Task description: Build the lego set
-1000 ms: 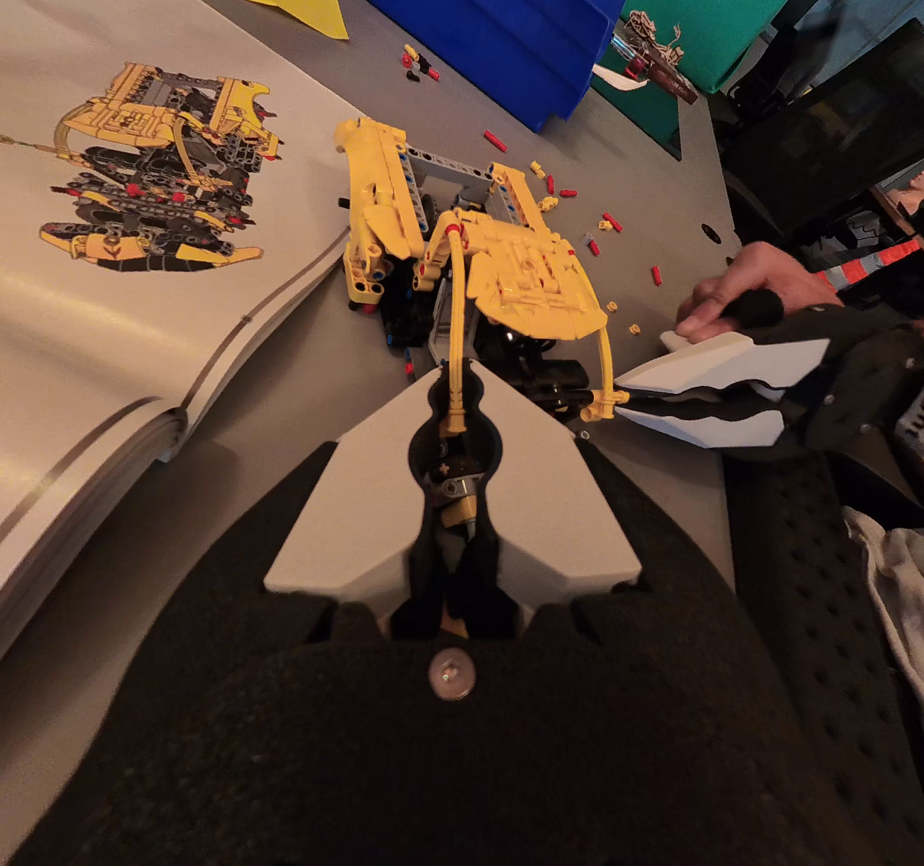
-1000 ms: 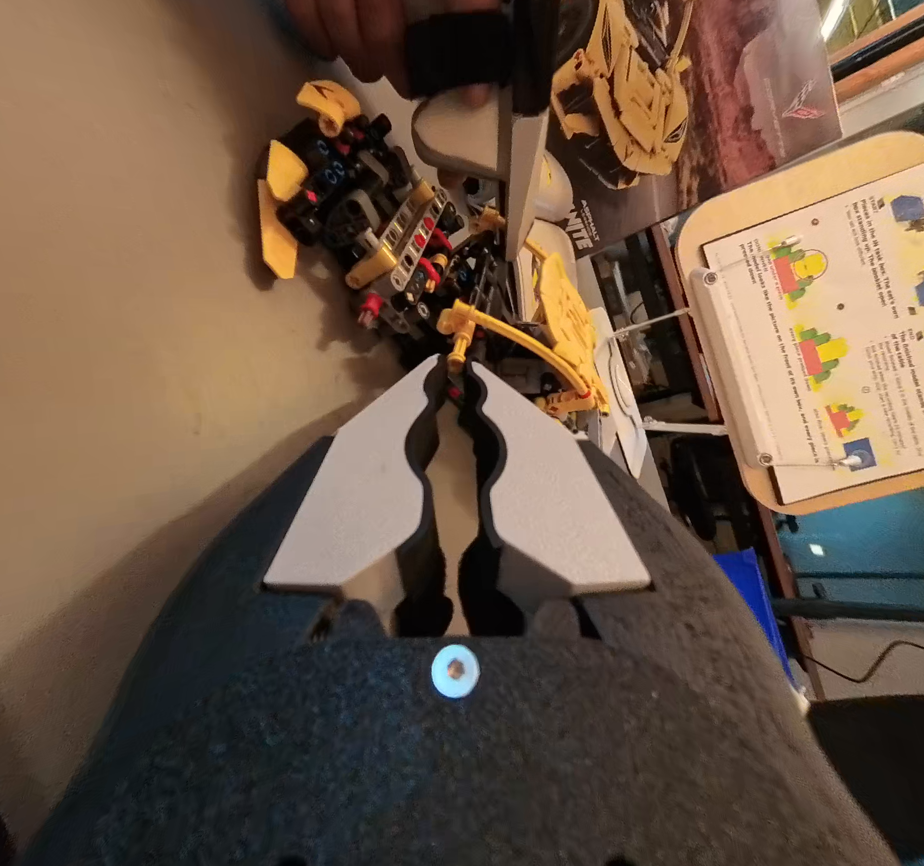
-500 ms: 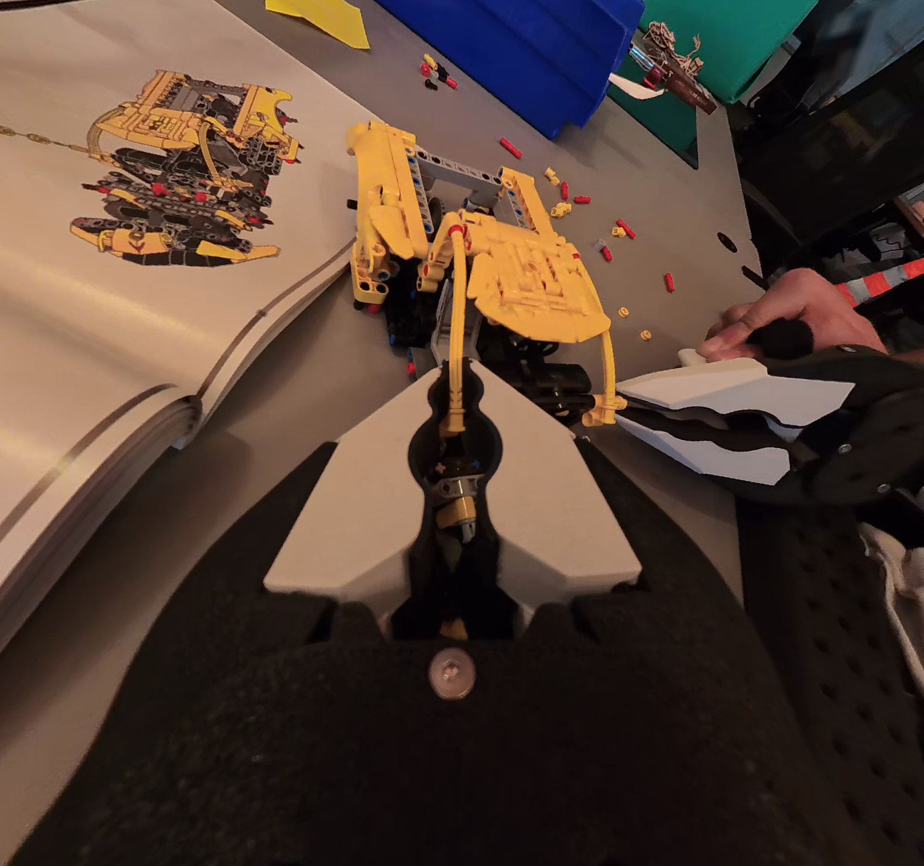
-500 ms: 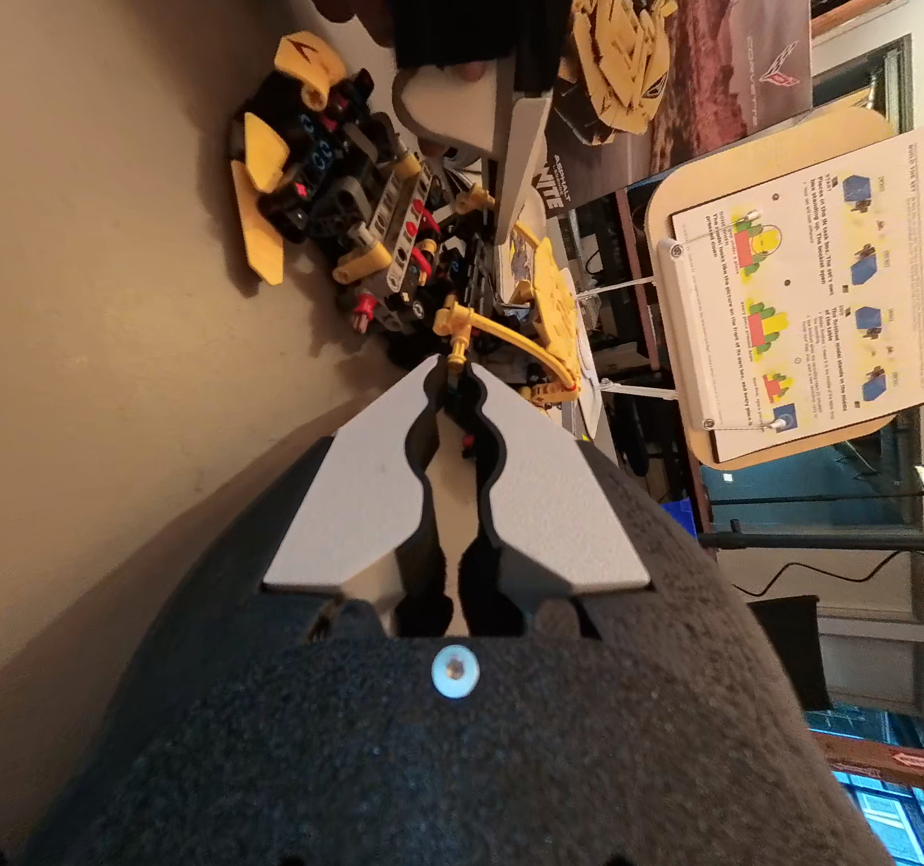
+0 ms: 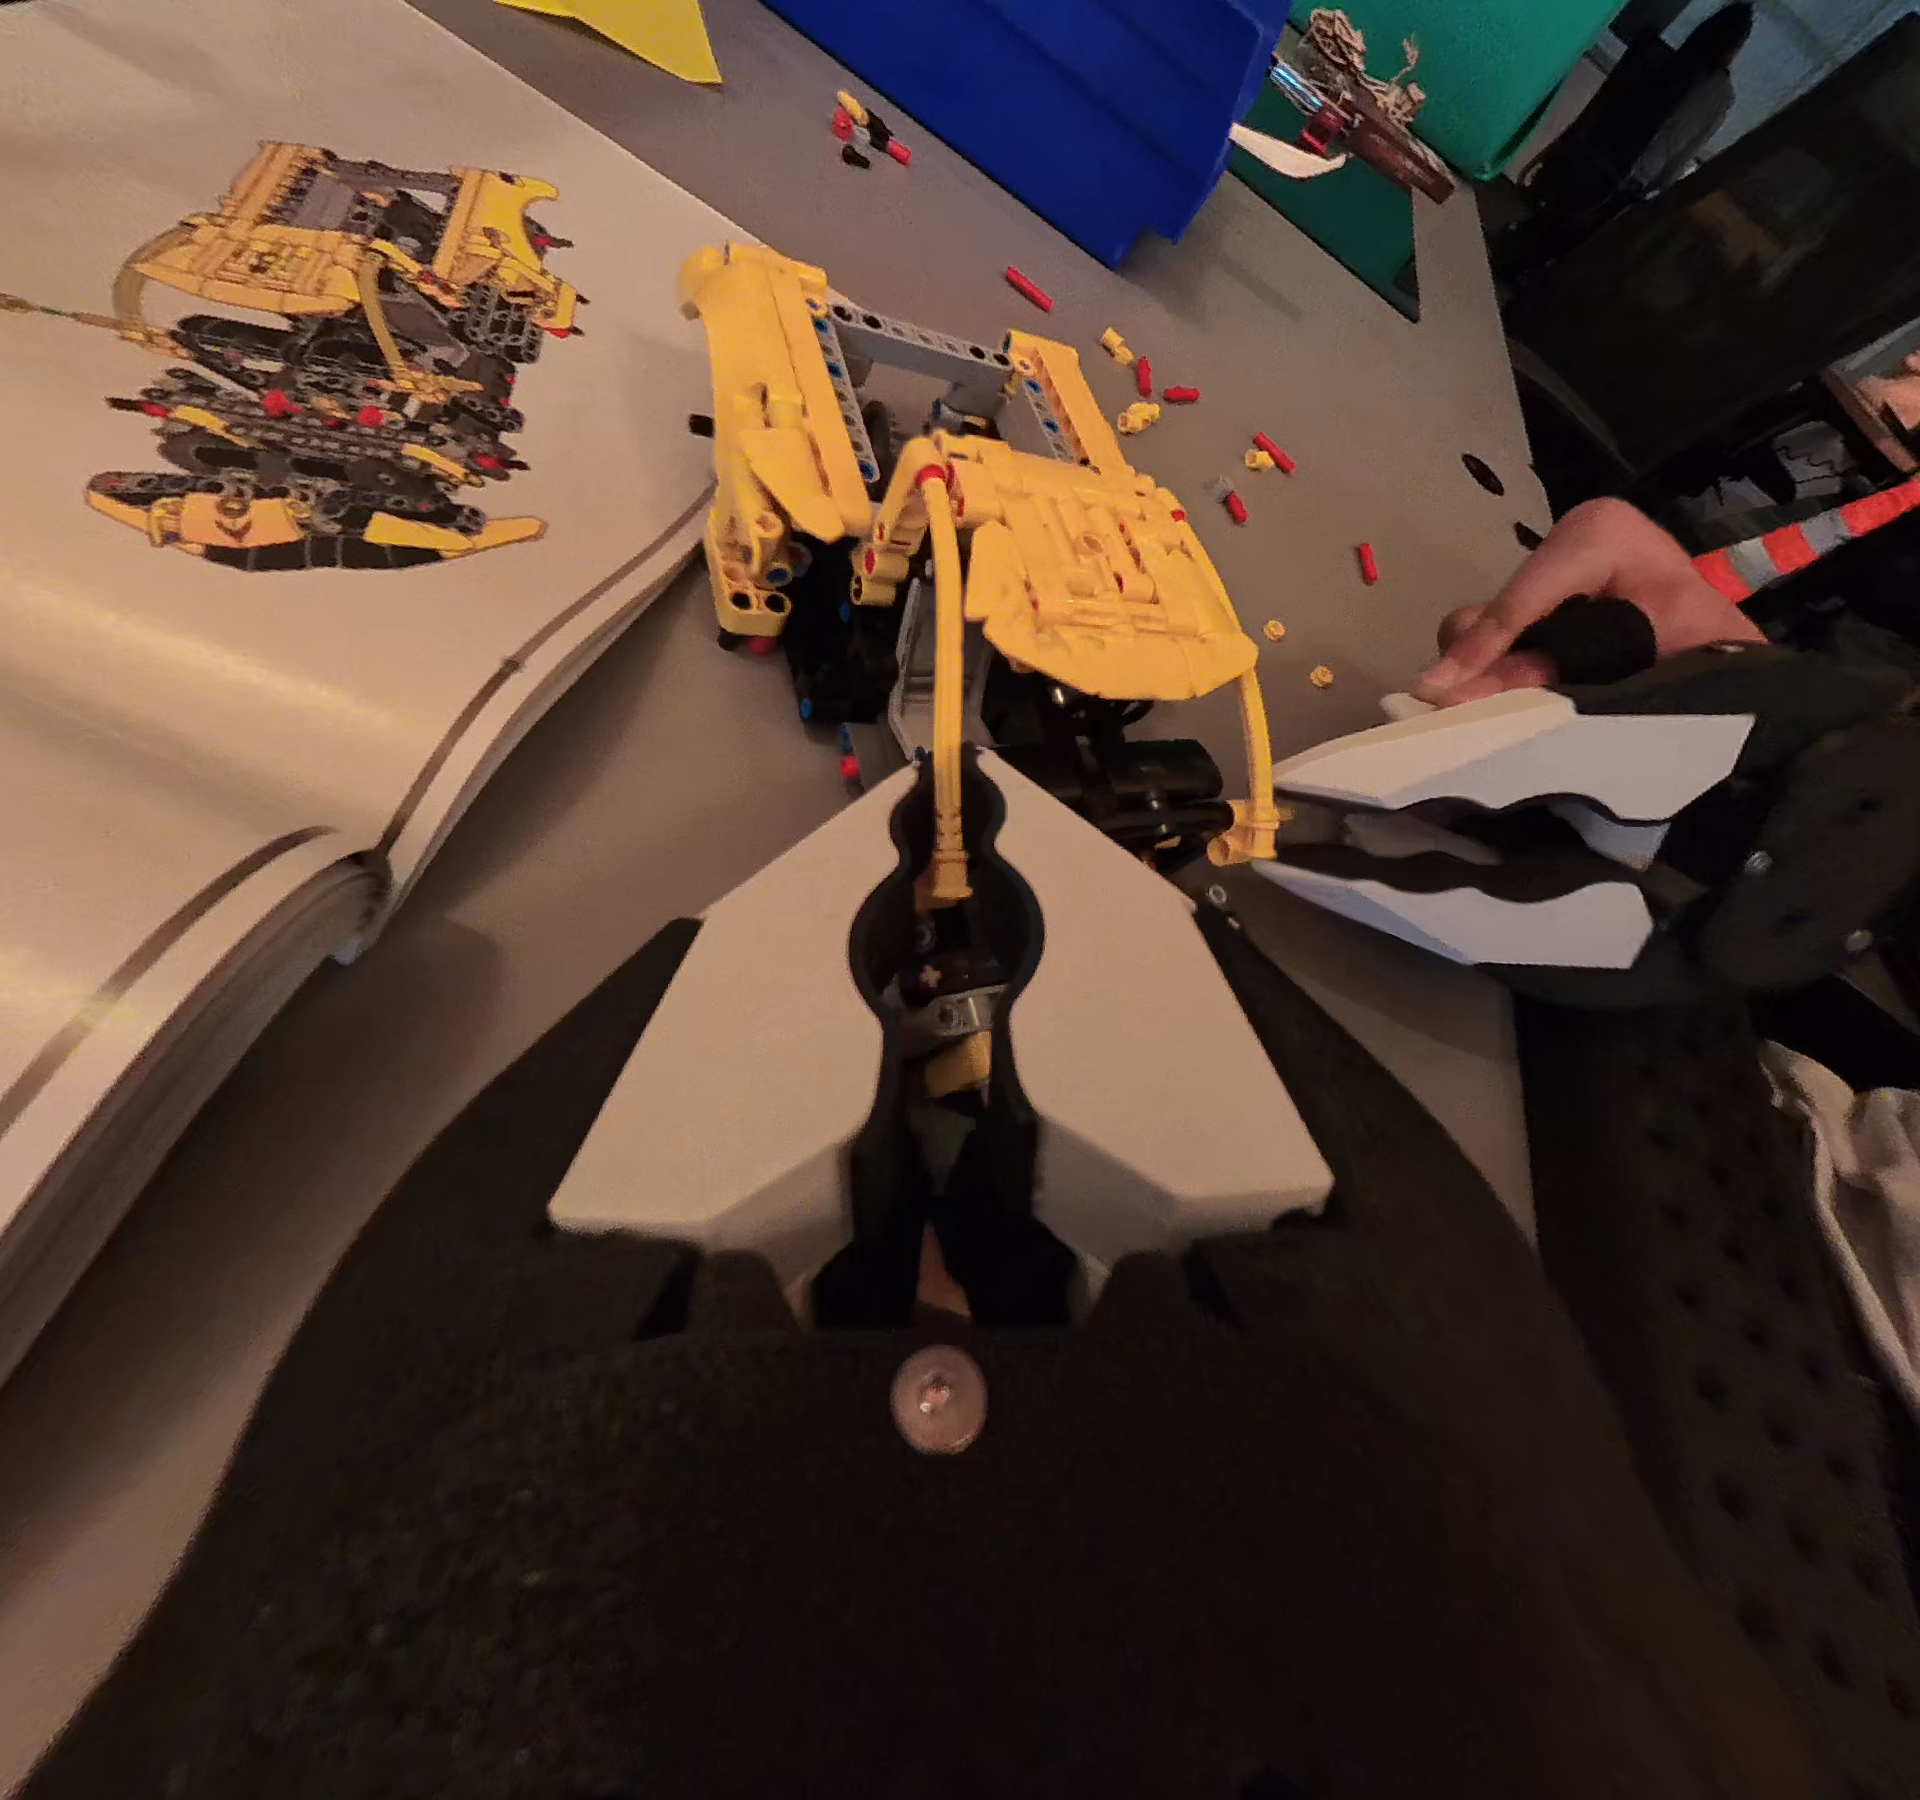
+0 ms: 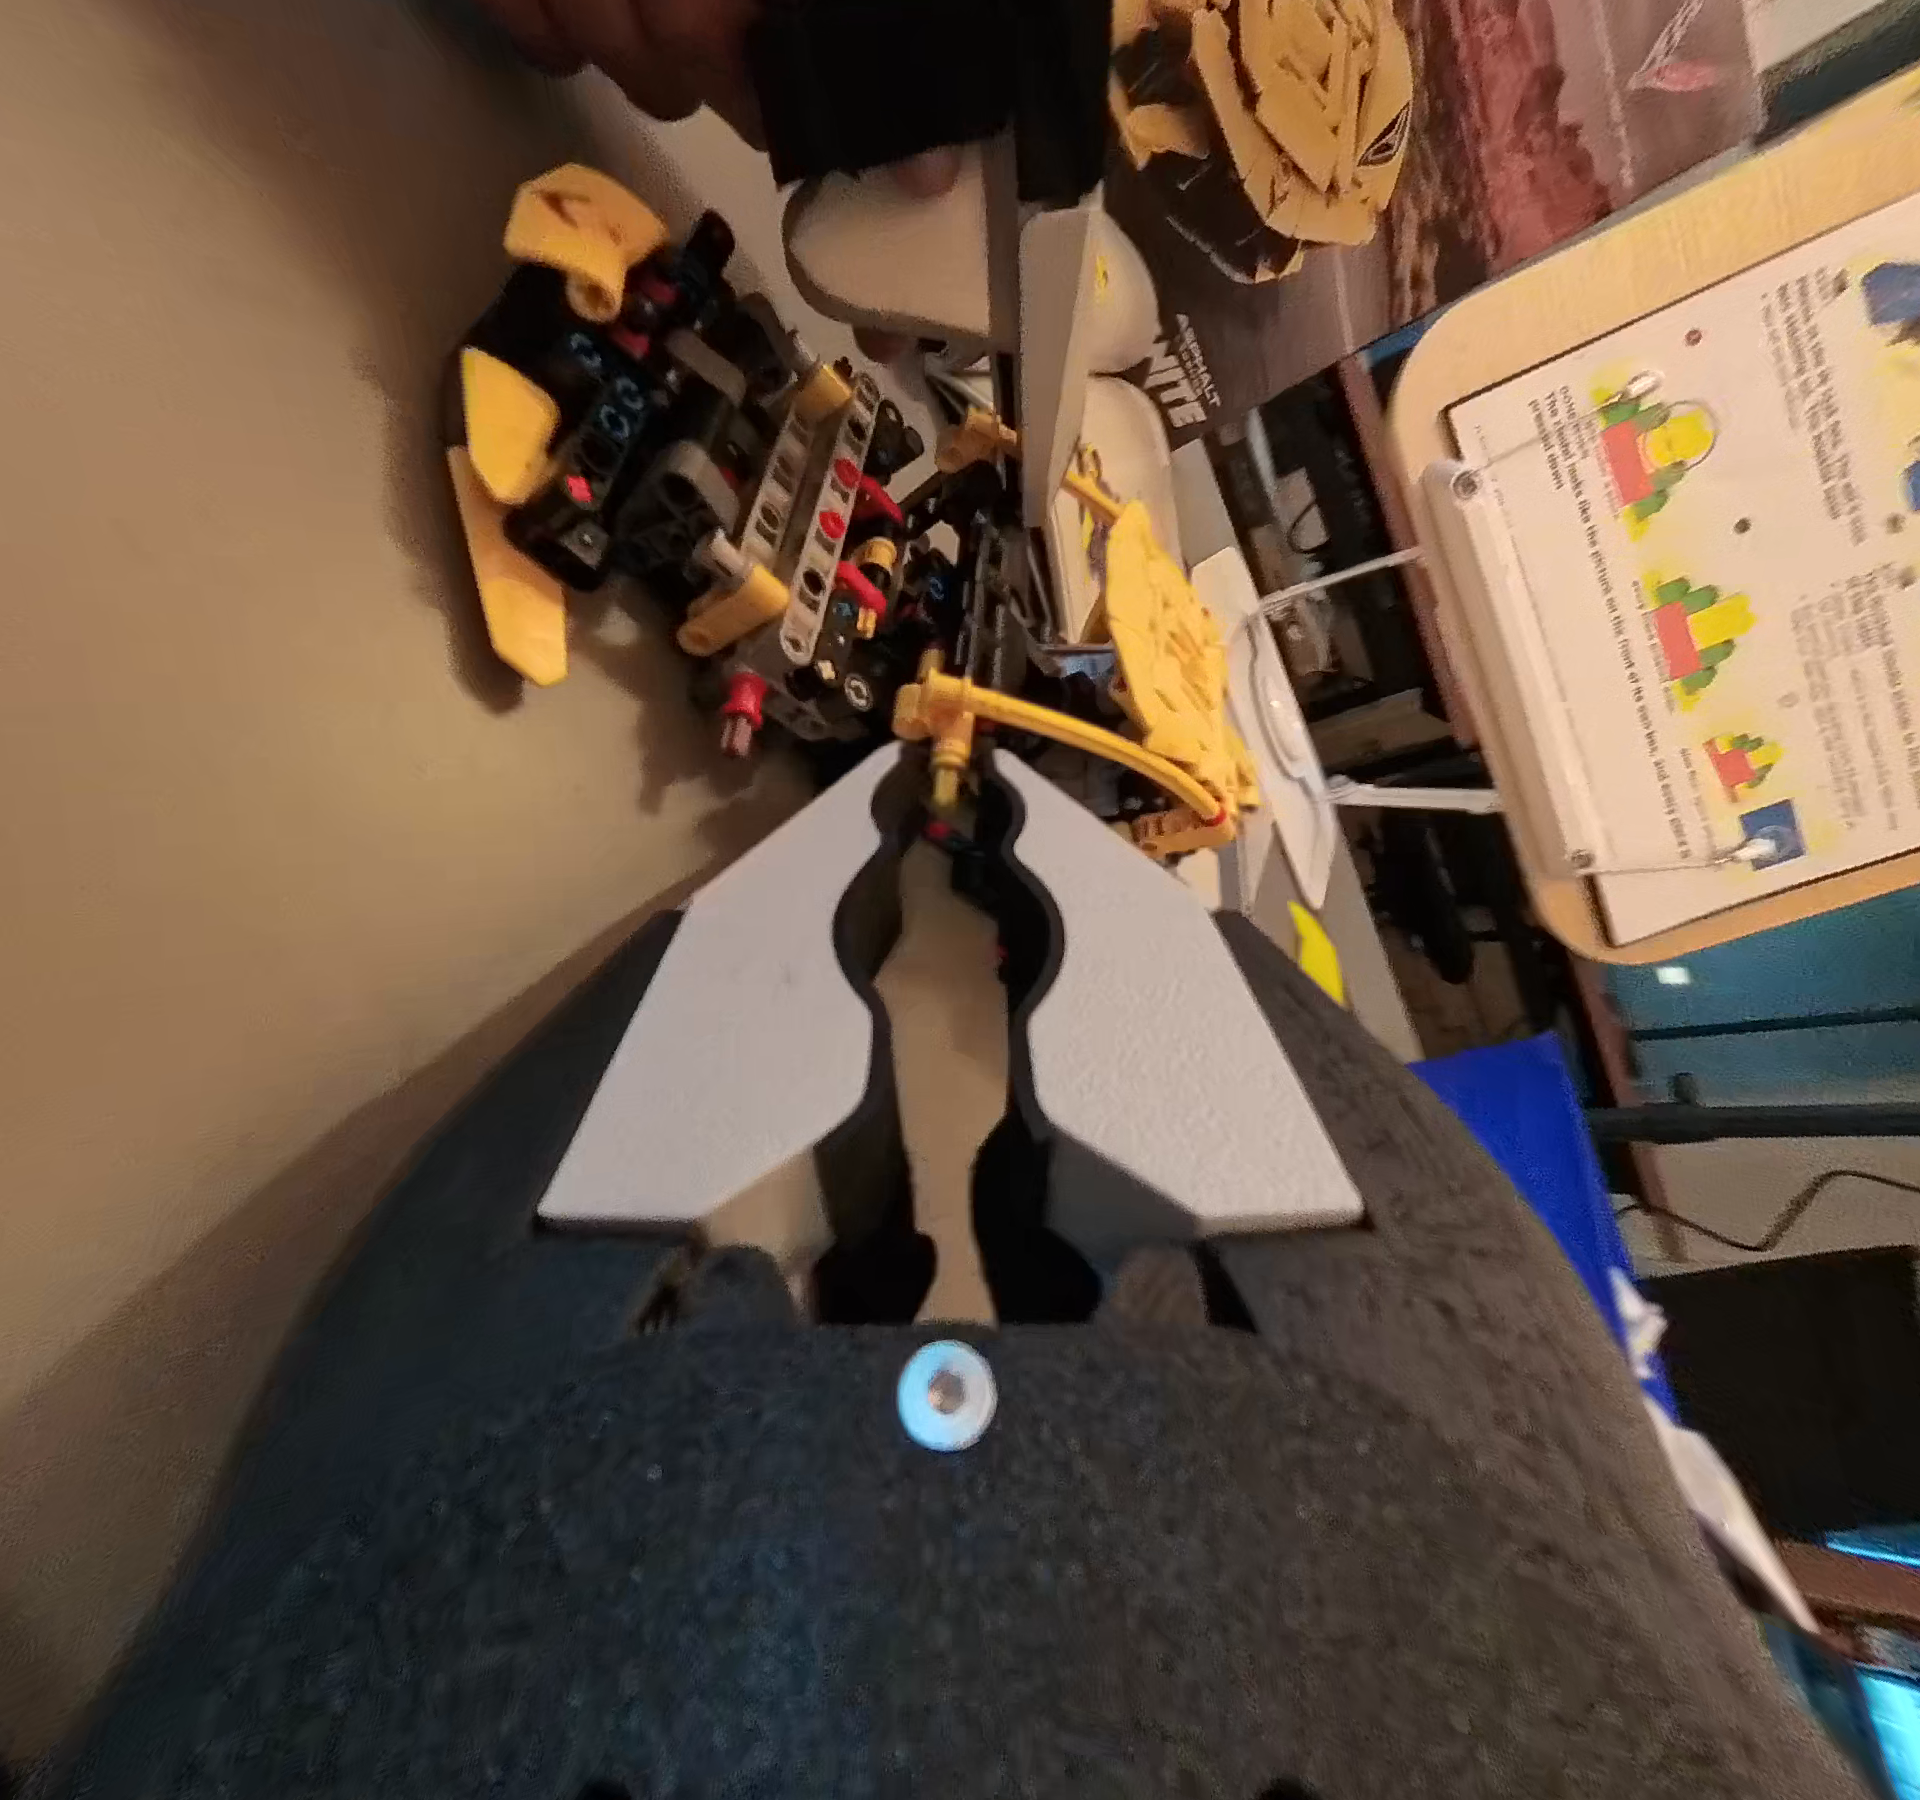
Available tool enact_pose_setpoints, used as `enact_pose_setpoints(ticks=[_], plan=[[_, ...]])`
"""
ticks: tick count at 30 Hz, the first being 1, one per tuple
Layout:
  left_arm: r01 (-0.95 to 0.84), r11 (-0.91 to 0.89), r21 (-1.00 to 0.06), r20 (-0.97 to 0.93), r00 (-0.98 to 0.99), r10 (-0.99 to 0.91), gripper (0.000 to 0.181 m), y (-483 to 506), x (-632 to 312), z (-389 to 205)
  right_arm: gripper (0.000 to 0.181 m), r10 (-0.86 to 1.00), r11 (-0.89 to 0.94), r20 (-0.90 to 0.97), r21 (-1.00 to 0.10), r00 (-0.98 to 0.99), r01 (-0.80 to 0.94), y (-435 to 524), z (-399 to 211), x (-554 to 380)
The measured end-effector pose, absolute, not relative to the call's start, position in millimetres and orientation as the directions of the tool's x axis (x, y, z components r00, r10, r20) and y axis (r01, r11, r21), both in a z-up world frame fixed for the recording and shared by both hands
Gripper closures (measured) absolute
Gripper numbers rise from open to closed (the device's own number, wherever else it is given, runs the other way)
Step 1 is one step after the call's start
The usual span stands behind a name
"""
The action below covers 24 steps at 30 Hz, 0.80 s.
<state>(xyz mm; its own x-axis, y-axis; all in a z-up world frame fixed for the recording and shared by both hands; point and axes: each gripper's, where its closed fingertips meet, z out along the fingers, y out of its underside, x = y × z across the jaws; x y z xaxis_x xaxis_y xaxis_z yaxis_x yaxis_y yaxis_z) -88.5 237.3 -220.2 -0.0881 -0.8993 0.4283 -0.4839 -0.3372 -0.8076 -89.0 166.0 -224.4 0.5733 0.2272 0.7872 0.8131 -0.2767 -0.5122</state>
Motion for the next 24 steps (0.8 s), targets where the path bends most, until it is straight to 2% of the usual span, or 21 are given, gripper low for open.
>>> enact_pose_setpoints(ticks=[4,9,11,14,17,24], plan=[[-0.49,-0.329,-0.807,0.423,-0.092,-0.901,0.177,234,-85,-220,0.154,0.287,-0.319,0.604,-0.672,0.744,0.668,142,-210,-87],[-0.498,-0.312,-0.809,0.404,-0.085,-0.911,0.178,234,-85,-219,0.154,0.262,-0.459,0.332,-0.783,0.906,0.42,103,-192,-35],[-0.503,-0.325,-0.801,0.413,-0.071,-0.908,0.174,236,-84,-219,0.146,0.261,-0.531,0.256,-0.767,0.931,0.36,87,-207,-13],[-0.502,-0.338,-0.796,0.419,-0.054,-0.906,0.168,238,-85,-220,0.151,0.272,-0.641,0.165,-0.704,0.948,0.307,56,-232,6],[-0.503,-0.319,-0.804,0.403,-0.066,-0.913,0.164,237,-89,-218,0.154,0.287,-0.66,0.072,-0.708,0.955,0.252,36,-239,3],[-0.426,-0.359,-0.831,0.417,-0.05,-0.907,0.161,247,-96,-199,0.159,0.322,-0.68,0.13,-0.657,0.938,0.325,50,-260,6]])
